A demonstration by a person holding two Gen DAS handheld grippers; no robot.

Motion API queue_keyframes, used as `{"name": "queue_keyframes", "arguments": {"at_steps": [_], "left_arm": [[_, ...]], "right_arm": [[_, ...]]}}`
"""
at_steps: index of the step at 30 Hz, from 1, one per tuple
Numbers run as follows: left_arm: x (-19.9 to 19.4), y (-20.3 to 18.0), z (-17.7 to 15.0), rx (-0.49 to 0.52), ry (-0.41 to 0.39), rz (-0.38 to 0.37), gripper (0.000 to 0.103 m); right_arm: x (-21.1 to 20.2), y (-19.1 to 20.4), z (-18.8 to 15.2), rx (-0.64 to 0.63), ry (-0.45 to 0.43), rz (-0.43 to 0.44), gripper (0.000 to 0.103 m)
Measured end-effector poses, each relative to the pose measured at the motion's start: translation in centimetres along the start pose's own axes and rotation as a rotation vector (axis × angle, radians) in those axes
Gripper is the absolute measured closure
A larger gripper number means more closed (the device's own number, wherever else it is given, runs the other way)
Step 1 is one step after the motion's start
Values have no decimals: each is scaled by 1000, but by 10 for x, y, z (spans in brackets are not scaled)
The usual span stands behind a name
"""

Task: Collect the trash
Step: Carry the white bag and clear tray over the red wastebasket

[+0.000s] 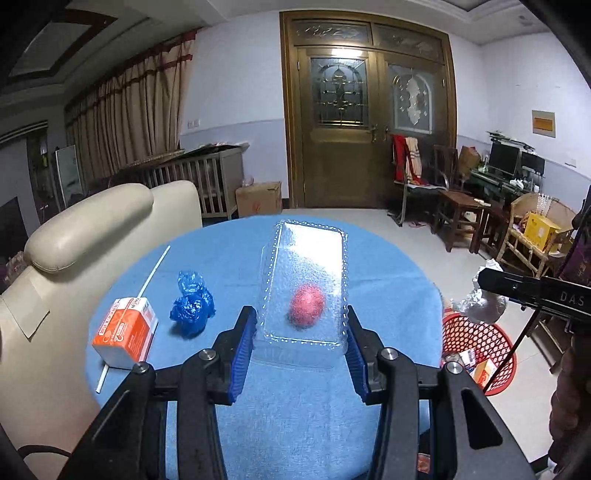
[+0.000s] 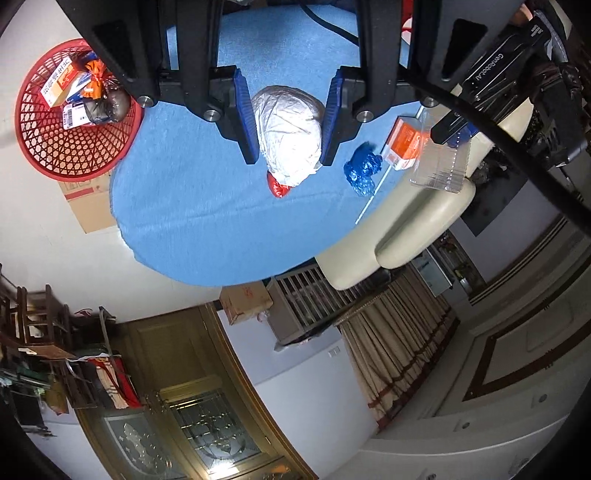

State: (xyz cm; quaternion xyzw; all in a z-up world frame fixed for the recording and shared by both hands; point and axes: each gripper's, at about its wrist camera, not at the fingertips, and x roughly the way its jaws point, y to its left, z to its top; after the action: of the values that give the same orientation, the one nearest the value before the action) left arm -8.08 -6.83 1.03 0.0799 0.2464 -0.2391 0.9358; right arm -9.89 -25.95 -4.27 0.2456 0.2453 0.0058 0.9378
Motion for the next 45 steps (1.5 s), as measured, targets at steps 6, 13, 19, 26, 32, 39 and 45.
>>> {"name": "queue_keyframes", "arguments": {"at_steps": [6, 13, 19, 26, 32, 39, 45], "left_arm": [[-8, -12, -1, 22, -16, -13, 55], [-7, -29, -5, 54, 1, -31, 55], [-7, -40, -3, 70, 5, -33, 55], [-7, -57, -2, 101, 7, -49, 55], [-4, -73, -1, 120, 19, -64, 55], [-2, -92, 1, 151, 32, -82, 55], [1, -105, 2, 161, 52, -108, 55]], "right_arm": [[-13, -3, 0, -4, -32, -3, 67], [-26, -7, 0, -17, -71, -17, 67], [-37, -15, 0, -13, -94, -26, 67], [-56, -29, -1, 12, -129, -43, 67], [-74, -49, -3, 48, -148, -68, 67], [-89, -77, -8, 100, -160, -98, 67], [-99, -93, -9, 125, -171, -107, 67]]}}
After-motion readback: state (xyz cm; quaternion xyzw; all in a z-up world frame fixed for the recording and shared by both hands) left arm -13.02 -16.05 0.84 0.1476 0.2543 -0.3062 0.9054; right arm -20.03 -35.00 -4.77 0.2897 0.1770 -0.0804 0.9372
